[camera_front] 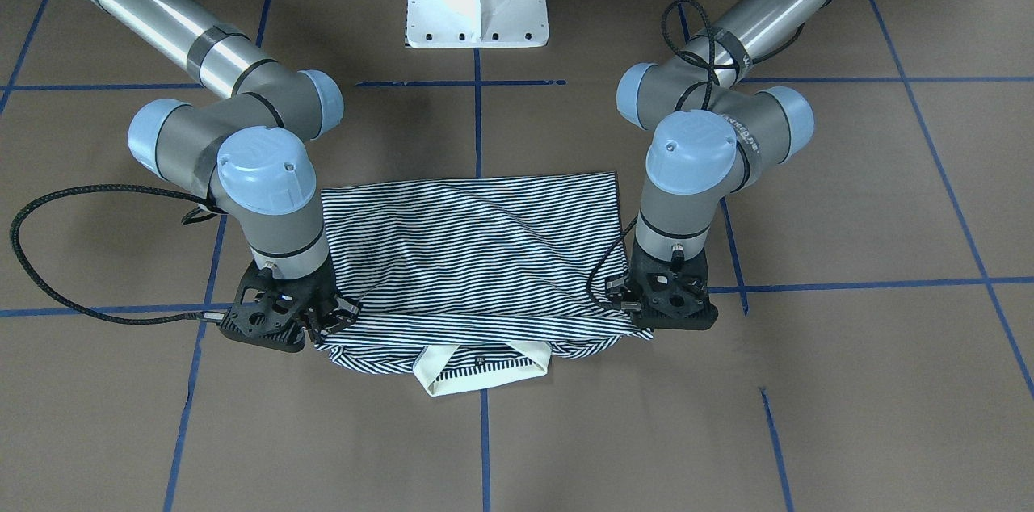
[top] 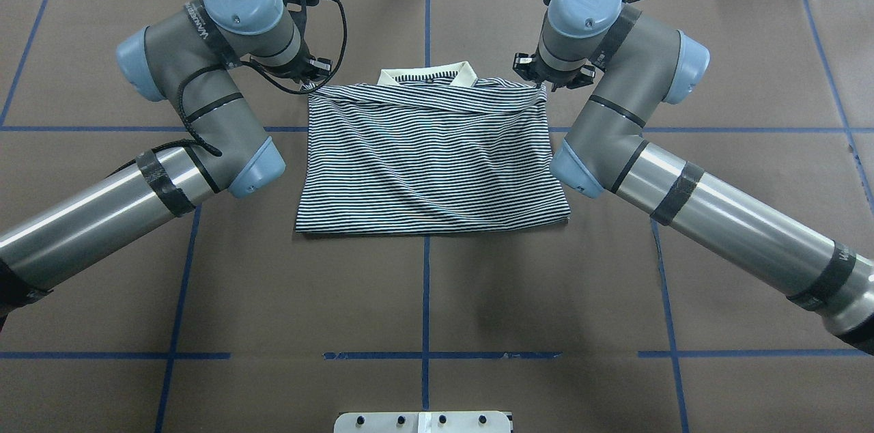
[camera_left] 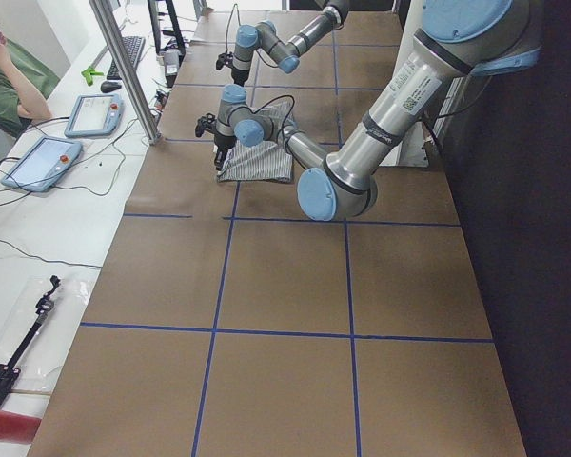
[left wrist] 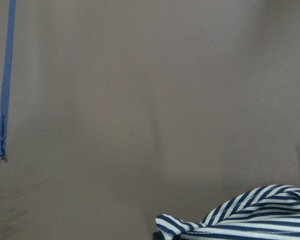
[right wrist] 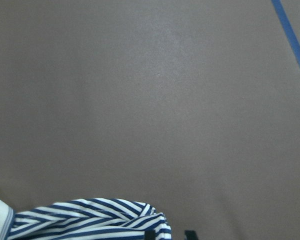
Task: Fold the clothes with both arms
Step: 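Raise both grippers away from the folded shirt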
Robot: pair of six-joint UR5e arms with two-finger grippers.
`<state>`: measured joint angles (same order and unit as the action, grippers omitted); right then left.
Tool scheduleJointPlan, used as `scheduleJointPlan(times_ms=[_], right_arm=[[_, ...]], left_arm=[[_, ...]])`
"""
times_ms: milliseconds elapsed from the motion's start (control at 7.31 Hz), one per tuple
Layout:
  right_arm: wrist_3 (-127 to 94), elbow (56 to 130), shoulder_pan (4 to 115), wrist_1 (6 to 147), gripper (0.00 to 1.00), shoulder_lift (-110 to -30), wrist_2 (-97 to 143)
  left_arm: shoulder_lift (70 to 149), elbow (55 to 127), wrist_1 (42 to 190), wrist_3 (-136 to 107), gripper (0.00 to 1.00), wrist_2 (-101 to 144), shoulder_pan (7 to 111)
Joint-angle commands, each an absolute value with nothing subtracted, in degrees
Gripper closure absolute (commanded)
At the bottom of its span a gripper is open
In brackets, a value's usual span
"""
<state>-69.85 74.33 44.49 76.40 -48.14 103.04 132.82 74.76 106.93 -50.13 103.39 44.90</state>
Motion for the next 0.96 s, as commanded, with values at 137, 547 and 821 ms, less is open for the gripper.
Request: scheduleJointPlan(times_ms=[137,547,821], right_arm=[[-56.6,75.1,48.1,76.1,0.00,-48.5,107.5],[-51.1,80.2,50.3,73.4,0.00,-54.4,111.4],[-51.5,80.6,50.3,72.7,0.00,-54.7,111.4]], left_arm=[[128.2,81.8,108.1,-45.7,0.00,103.9,45.1],[117.0,95.8,108.5,-47.3,0.00,106.9,43.9],[111.7,100.2,109.4,-54.6,0.08,106.7,39.5]])
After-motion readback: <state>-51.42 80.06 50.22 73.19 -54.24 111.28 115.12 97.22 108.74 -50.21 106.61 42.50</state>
